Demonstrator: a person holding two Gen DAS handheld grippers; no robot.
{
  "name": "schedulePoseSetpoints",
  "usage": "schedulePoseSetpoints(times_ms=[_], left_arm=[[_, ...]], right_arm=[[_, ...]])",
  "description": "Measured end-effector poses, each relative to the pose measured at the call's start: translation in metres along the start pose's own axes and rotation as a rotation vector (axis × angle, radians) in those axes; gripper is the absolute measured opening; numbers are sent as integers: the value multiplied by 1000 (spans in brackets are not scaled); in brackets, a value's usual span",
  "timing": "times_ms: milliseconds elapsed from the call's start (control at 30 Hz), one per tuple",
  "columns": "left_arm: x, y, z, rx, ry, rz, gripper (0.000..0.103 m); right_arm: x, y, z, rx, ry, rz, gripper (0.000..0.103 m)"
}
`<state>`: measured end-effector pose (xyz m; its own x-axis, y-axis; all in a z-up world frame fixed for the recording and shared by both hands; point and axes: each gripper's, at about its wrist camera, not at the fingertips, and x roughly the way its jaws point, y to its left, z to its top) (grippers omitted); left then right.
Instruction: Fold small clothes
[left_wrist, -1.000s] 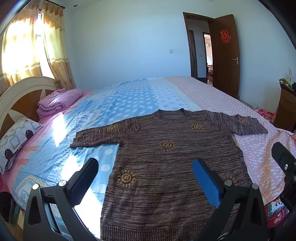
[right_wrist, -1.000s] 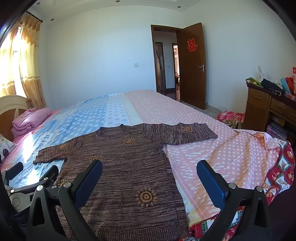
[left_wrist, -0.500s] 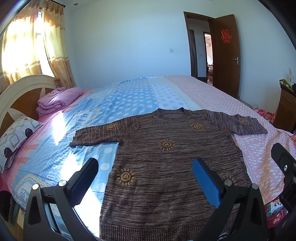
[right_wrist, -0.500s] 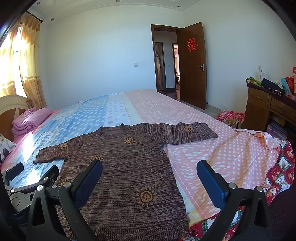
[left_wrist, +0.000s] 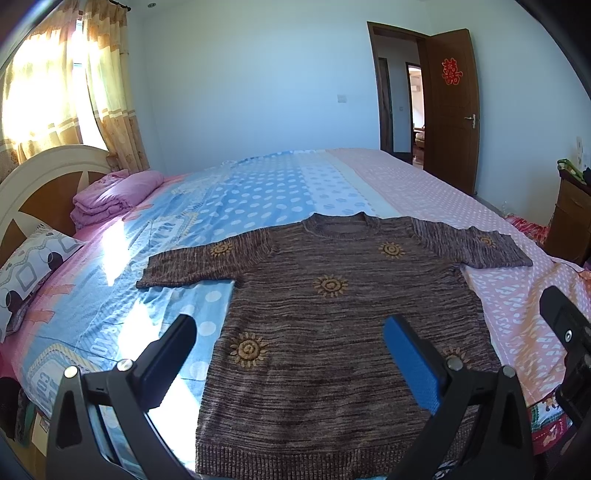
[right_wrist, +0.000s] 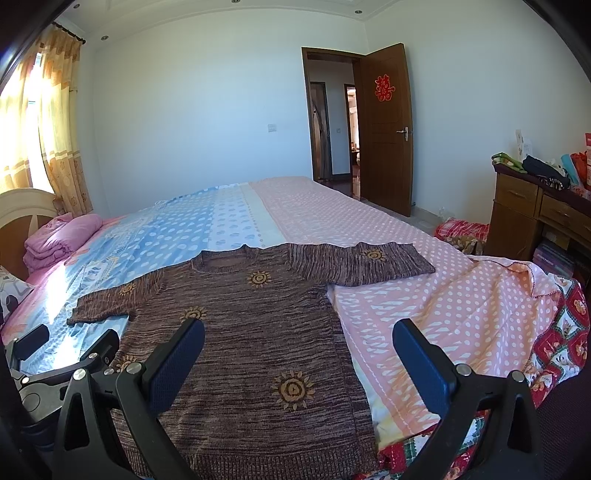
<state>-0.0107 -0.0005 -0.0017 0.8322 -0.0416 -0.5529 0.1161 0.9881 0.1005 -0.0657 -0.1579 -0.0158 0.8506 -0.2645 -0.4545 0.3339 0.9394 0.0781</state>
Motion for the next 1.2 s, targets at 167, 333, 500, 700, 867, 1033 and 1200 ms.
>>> schedulePoseSetpoints(times_ms=[167,333,500,700,867,1033,1200], left_arm=[[1,1,0,-3,5,-3,103],[1,0,0,-6,9,-6,103],[3,-1,0,-6,16,-10,103],[10,-1,-2,-8,33,-16,103],[22,-1,-2,-3,49,-29,103],[52,9,-5,-33,100,-164,103],[100,28,7,-77,138,-155,103]], right_arm=[[1,1,1,0,2,0,102],[2,1,1,-1,5,0,102],[3,2,0,-1,10,0,102],[10,1,-4,5,24,-4,102],[24,-4,-9,15,45,-12,102],[63,-20,-16,60,119,26,102],[106,-57,2,108,159,7,102]])
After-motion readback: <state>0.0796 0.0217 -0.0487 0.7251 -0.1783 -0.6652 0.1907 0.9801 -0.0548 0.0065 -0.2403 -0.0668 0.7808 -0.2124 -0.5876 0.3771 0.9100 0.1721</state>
